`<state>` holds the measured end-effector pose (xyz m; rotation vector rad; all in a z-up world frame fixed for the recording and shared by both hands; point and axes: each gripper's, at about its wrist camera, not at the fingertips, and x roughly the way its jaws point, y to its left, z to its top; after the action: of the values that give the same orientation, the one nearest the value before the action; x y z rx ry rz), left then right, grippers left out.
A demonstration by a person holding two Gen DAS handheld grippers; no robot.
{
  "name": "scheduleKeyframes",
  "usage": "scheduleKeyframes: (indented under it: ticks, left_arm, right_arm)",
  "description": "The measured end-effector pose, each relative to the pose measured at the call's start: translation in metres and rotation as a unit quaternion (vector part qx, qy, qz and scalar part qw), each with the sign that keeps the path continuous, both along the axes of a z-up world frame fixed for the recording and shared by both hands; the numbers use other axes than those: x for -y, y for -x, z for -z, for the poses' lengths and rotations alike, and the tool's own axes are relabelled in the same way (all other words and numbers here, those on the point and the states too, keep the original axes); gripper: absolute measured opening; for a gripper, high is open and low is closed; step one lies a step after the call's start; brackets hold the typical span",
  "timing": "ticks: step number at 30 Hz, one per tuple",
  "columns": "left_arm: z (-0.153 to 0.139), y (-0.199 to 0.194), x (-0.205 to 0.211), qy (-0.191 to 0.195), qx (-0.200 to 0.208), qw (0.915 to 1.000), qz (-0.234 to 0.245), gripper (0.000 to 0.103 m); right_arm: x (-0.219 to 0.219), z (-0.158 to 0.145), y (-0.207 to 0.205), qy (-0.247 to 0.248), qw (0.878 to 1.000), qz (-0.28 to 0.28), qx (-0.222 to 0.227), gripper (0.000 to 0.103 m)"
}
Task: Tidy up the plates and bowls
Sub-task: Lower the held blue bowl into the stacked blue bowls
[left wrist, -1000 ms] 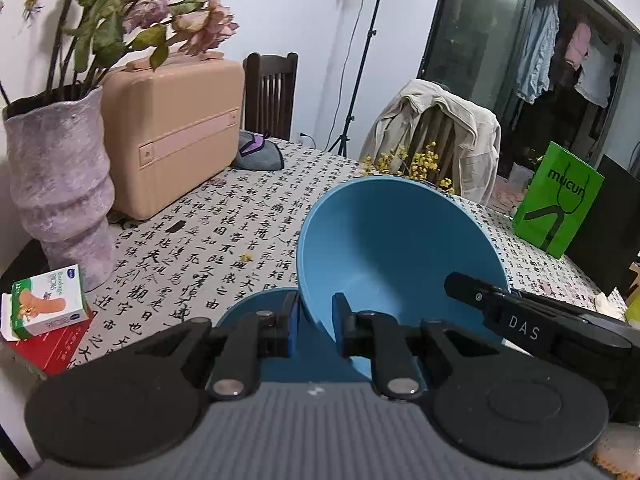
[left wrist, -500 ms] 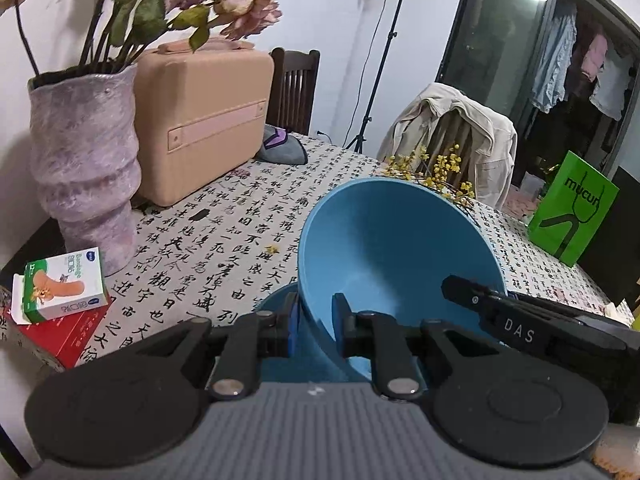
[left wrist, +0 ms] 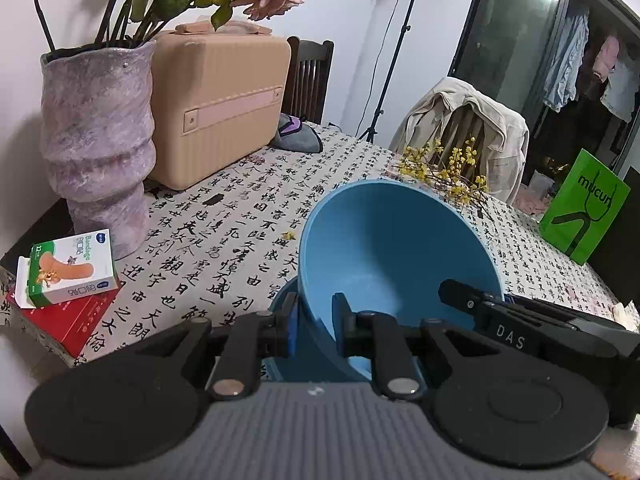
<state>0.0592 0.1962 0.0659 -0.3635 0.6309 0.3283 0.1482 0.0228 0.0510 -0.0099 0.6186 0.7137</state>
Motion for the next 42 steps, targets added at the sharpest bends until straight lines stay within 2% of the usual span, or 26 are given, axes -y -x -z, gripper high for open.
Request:
scheduleKeyframes:
  ticks: [28,42]
  left_arm:
    - [0.023,0.007,0.001,0.000,-0.023,0.9997,-0.007,0.017]
    - [0.029,0.004,0.004,-0.016,-0.034,0.9993,-0.007,0.017]
  right_arm:
    - [-0.016,0.019,0.018,0.062,0.997,-0.009,0.050,0.014]
    - [-0.023,0.029,0.028,0.095,0.991,-0.006,0.089,0.014]
